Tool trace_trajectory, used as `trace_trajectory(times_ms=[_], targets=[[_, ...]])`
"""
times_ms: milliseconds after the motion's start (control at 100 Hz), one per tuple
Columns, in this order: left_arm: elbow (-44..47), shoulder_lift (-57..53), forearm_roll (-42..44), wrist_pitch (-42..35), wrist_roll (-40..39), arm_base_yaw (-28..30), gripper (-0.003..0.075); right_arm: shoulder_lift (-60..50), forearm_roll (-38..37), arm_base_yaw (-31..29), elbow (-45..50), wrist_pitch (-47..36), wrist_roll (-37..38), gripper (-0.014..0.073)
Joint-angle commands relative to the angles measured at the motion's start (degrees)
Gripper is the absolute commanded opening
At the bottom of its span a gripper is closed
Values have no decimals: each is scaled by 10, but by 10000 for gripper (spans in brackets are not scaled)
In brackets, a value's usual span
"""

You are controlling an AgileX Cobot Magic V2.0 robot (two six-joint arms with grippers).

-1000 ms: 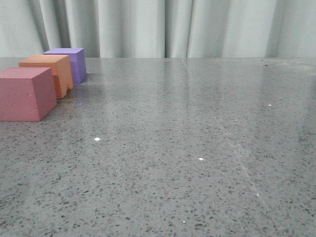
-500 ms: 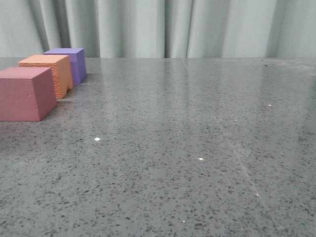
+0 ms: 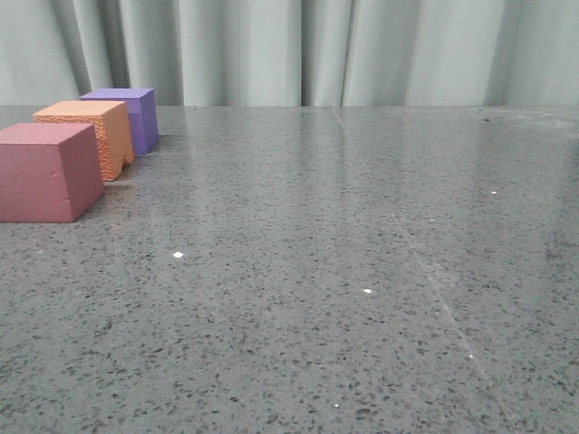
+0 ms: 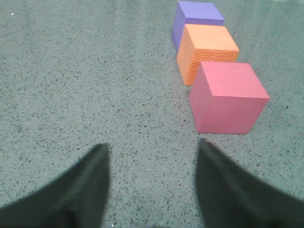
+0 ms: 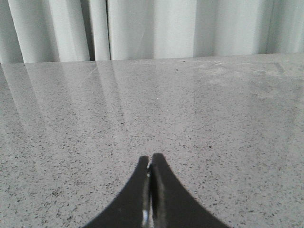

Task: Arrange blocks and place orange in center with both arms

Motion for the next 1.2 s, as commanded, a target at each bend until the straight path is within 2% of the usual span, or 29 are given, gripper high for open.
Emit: trace_trajectory(times_ms=[0, 70, 1020, 1100, 1190], targets=[[-15, -6, 7, -37, -5, 2, 113, -14, 0, -4, -8, -48, -4, -67], [-15, -7, 11, -37, -5, 2, -21, -14, 0, -4, -8, -48, -4, -67], [-12, -10, 24, -49, 2, 2, -19, -14, 0, -4, -8, -48, -4, -67], [1, -19, 15, -89, 36, 2, -19, -14, 0, -4, -8, -48, -4, -67], [23, -39, -44, -146, 135, 15, -19, -14, 0, -4, -8, -48, -4, -67]])
